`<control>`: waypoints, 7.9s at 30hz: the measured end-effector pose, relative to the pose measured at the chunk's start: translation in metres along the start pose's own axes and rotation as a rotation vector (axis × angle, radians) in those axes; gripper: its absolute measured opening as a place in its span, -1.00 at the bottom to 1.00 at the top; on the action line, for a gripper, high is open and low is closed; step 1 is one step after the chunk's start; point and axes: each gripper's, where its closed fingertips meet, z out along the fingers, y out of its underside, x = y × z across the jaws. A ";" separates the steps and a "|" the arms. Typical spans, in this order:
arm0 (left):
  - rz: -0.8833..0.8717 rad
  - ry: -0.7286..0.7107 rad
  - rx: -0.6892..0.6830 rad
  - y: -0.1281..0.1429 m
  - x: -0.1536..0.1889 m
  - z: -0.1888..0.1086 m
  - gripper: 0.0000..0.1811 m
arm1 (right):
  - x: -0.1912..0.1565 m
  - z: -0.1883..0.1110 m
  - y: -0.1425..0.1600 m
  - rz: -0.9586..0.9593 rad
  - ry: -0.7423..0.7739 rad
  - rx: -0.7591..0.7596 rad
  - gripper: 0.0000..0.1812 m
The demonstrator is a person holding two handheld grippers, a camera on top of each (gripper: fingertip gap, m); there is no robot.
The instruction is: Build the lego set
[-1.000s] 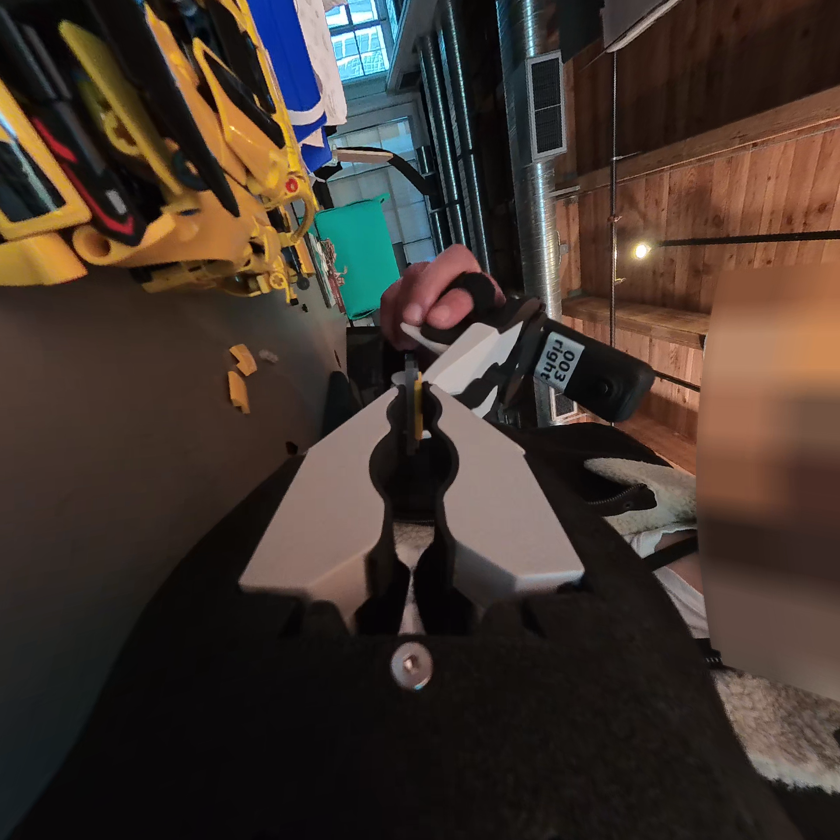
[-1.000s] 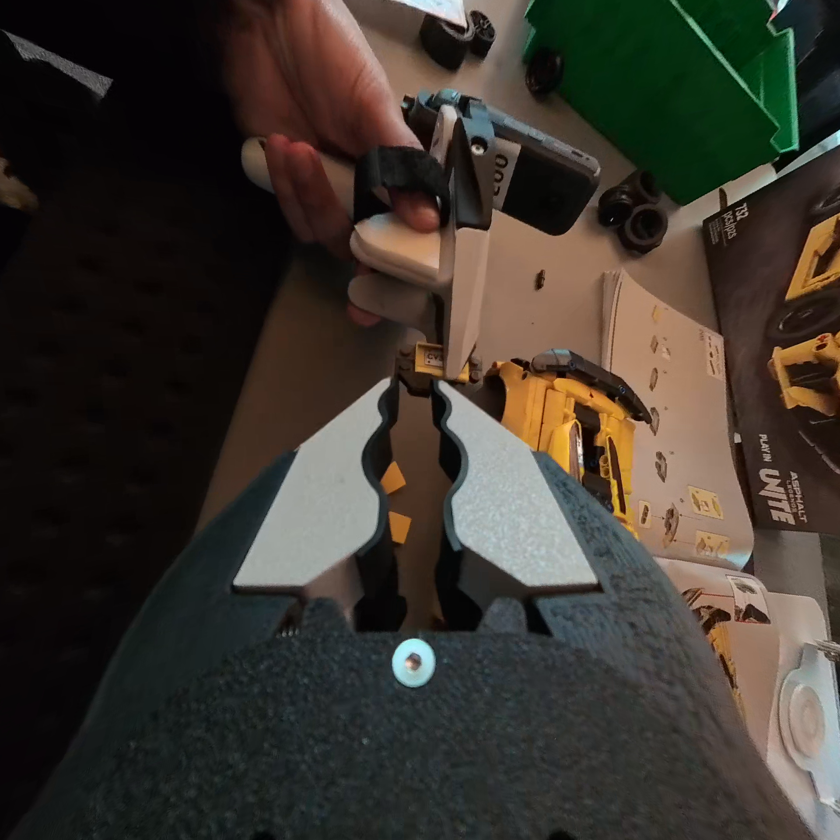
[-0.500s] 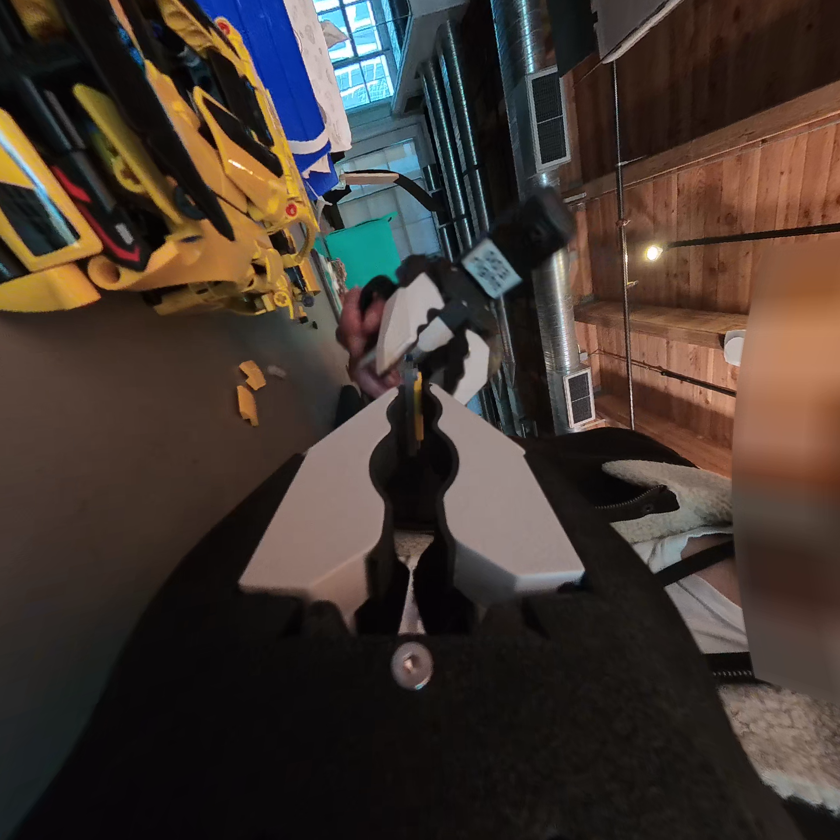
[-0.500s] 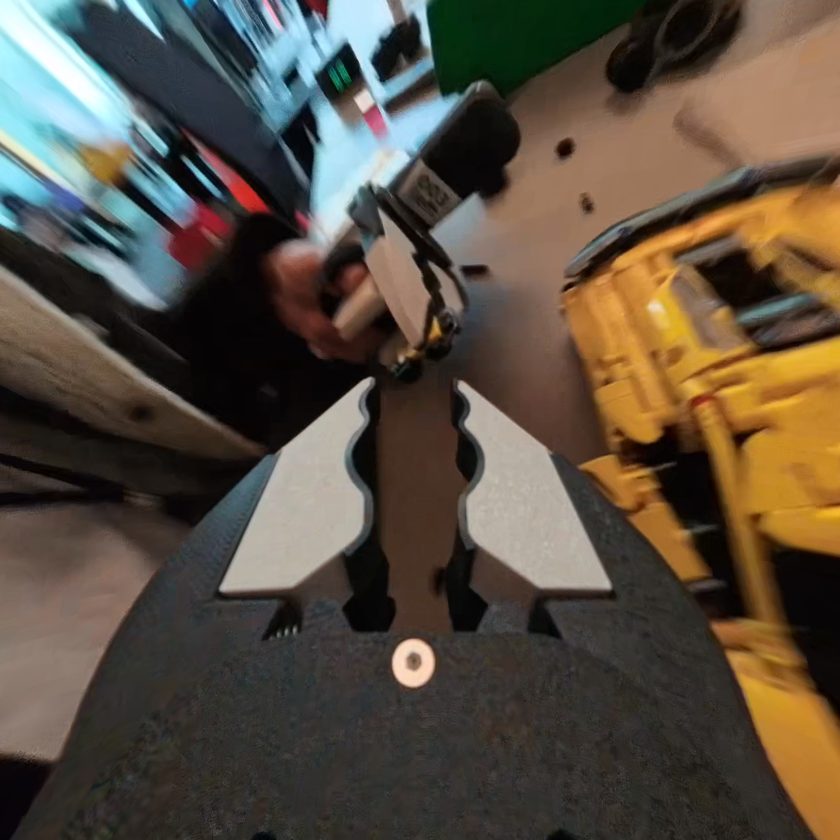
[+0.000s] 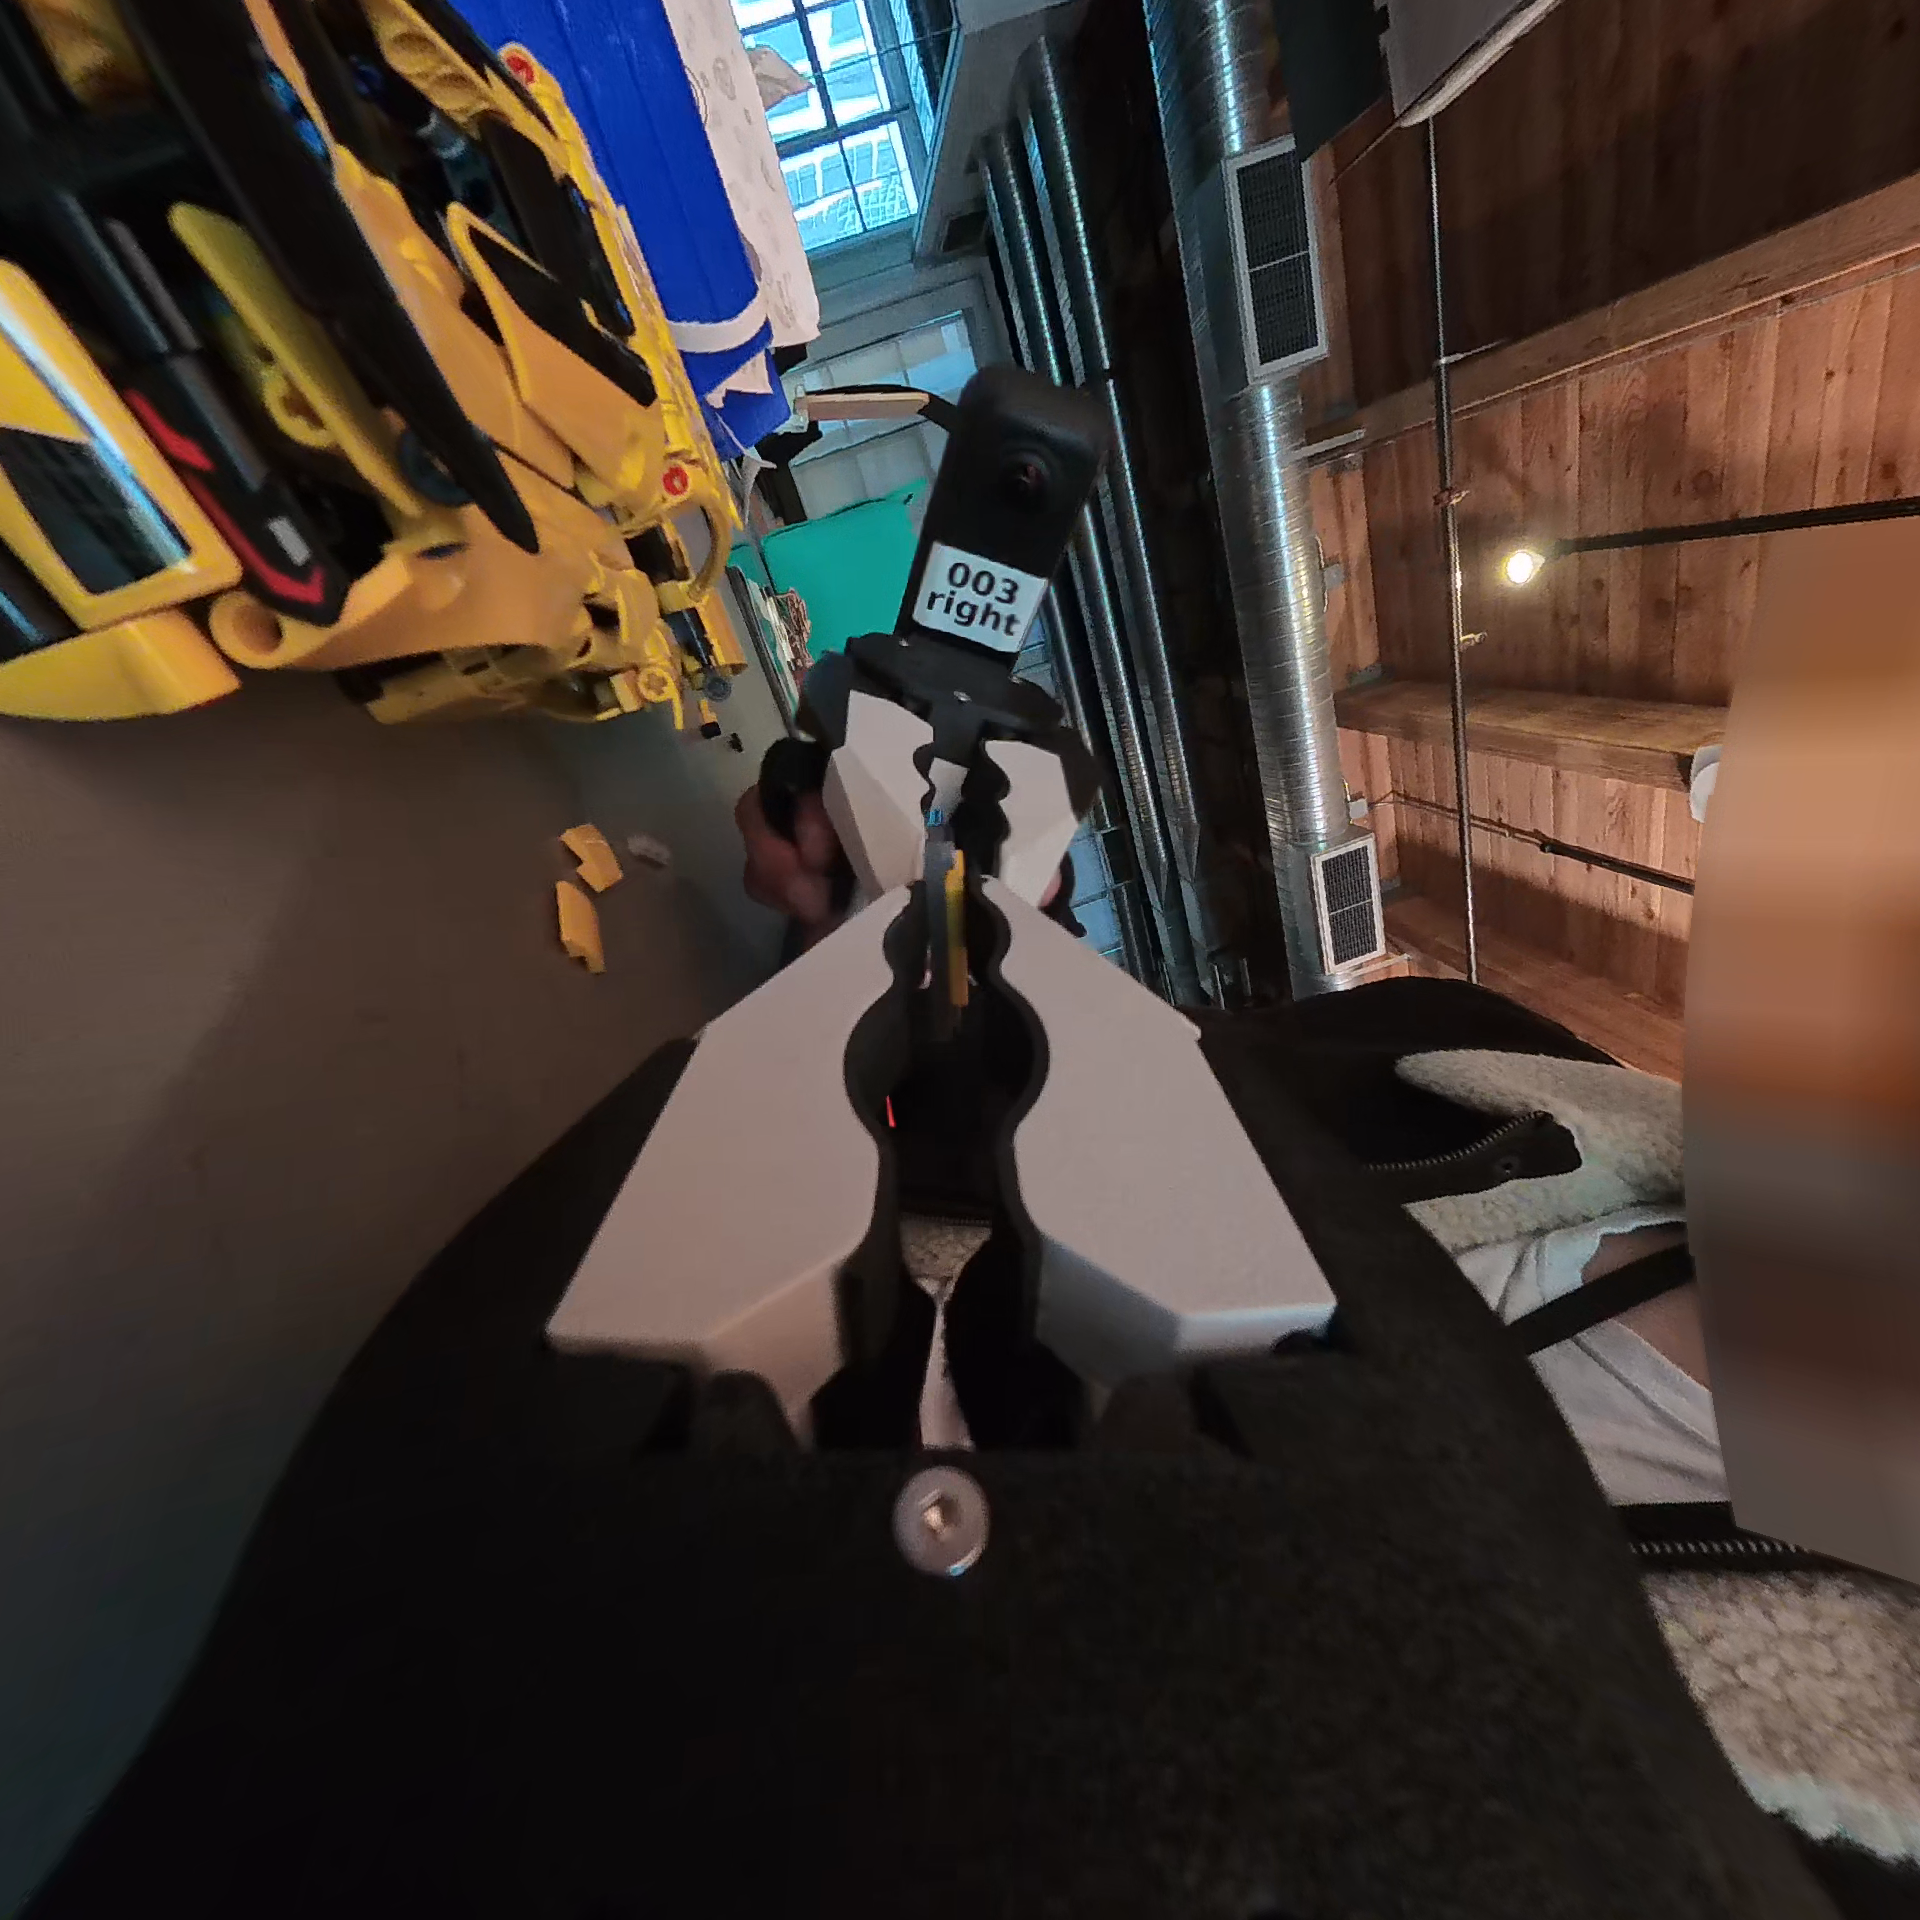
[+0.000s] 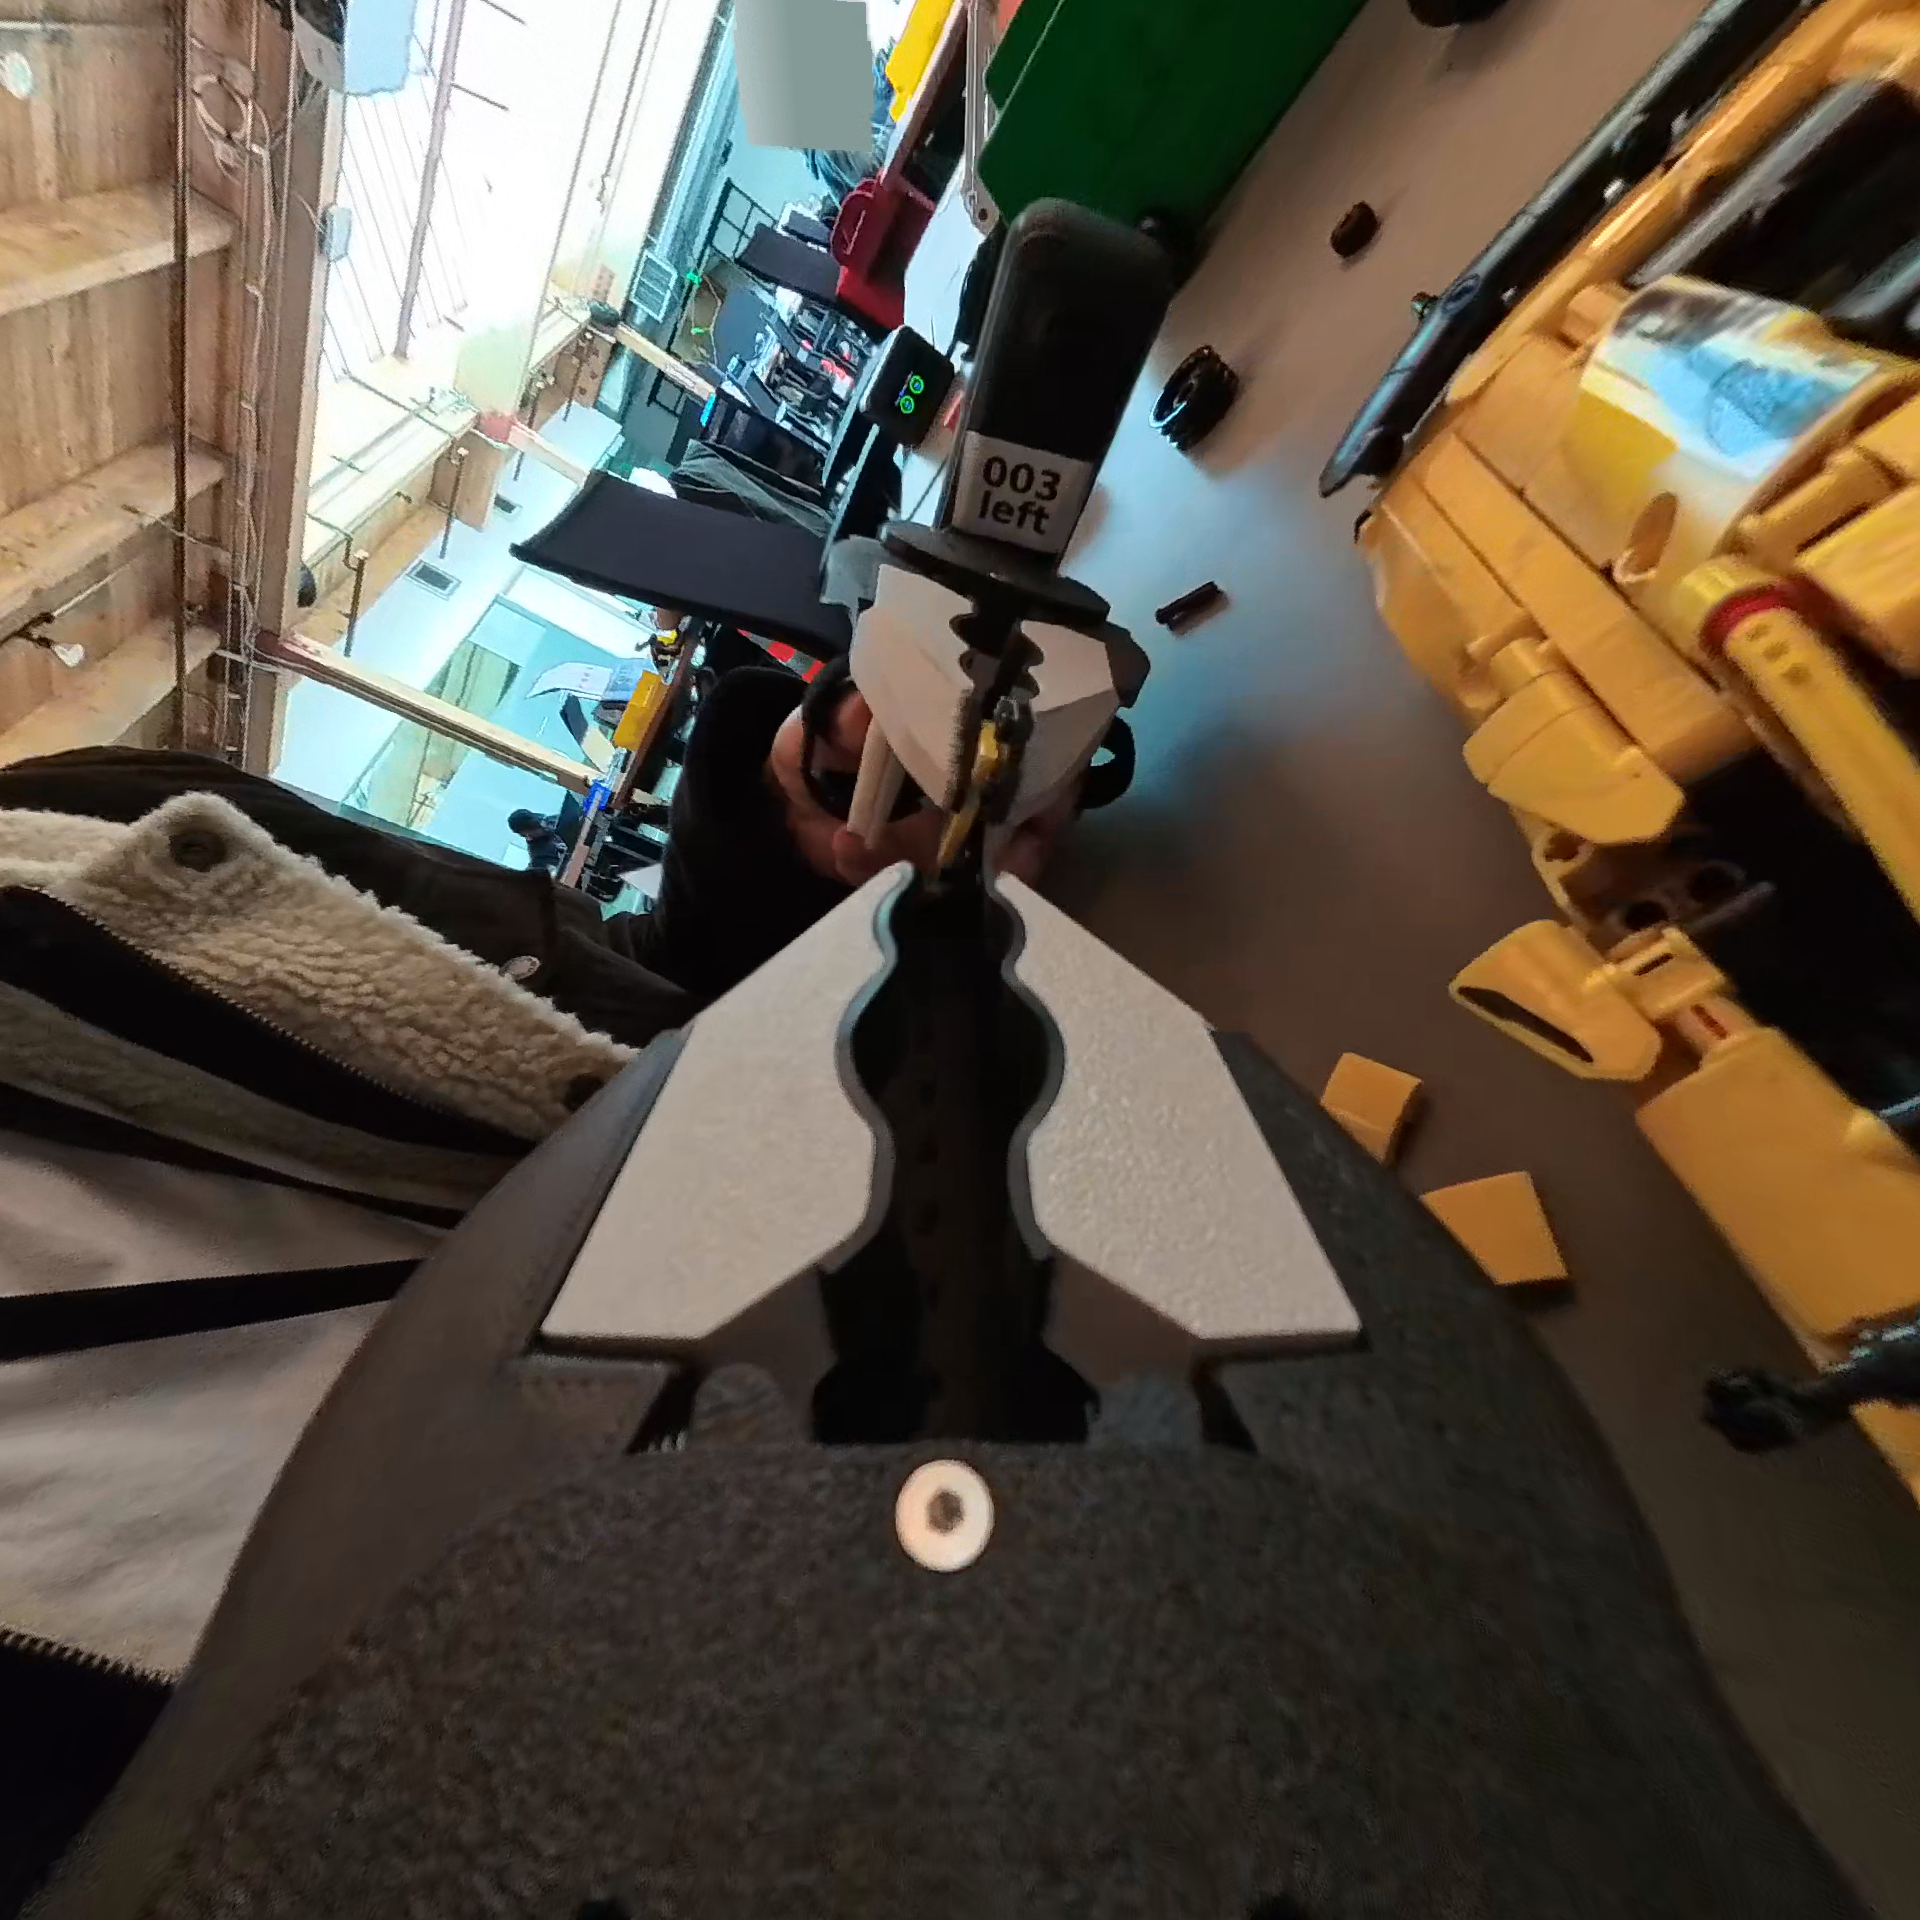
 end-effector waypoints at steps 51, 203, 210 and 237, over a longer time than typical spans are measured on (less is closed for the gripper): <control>0.175 -0.123 -0.075 0.013 -0.006 0.009 -0.94 | 0.081 -0.067 0.049 -0.677 0.825 -0.312 -0.83; 0.129 -0.100 -0.171 0.025 -0.007 0.006 -0.94 | 0.046 -0.071 0.074 -0.883 0.529 -0.787 -0.69; 0.129 -0.091 -0.184 0.027 -0.006 0.007 -0.94 | 0.028 -0.066 0.087 -0.360 0.644 -0.323 -0.69; 0.137 -0.083 -0.186 0.028 -0.004 0.007 -0.94 | 0.041 -0.054 0.094 -0.696 0.779 -0.581 -0.74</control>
